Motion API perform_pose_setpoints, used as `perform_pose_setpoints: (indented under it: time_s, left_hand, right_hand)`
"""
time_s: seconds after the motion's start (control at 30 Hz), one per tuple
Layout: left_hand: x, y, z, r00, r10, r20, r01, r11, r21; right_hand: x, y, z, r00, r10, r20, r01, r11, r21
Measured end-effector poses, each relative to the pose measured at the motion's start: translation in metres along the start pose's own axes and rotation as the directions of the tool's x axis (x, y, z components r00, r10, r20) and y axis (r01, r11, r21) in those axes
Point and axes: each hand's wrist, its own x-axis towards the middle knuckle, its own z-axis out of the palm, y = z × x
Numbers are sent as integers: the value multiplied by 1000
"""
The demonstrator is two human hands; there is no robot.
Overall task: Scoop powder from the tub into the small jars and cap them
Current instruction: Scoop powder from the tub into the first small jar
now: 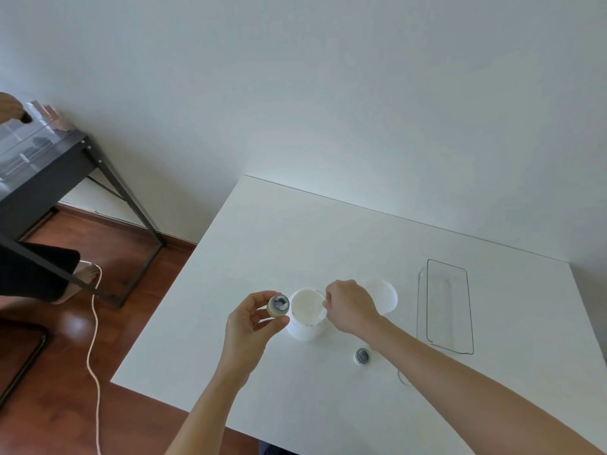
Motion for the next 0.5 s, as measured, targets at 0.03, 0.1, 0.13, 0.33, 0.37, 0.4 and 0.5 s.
perform_pose_setpoints:
  time_s: [0.03,0.1,0.13,0.33,0.37,0.4,0.5]
  left_hand:
    - [0,-1,0,1000,-4,3,4,1000,-2]
    - [1,-2,0,1000,-9,5,9,1000,-6]
    - [1,-2,0,1000,-12,4,12,1000,-5]
    - [3,-4,0,999,-36,-8,36,999,-2]
    - [3,-4,1,999,-40,-14,40,999,-6]
    - [4,-4,2,999,-47,-21,46,999,-10]
    - [6,-5,5,998,-62,-24,62,998,-6]
  right_hand:
    - [0,2,0,998,65,17,-66,992,107]
    - [0,8,-2,986,160,40,-165,951,262]
    - [-1,10,-3,979,196,56,-203,923,326]
    - [-12,27,-14,933,318,170,-354,712,606]
    - [-15,28,-18,931,322,171,-355,695,625]
    - [-17,29,-22,931,323,171,-353,675,647]
    - [-25,31,-36,935,309,174,-333,595,731]
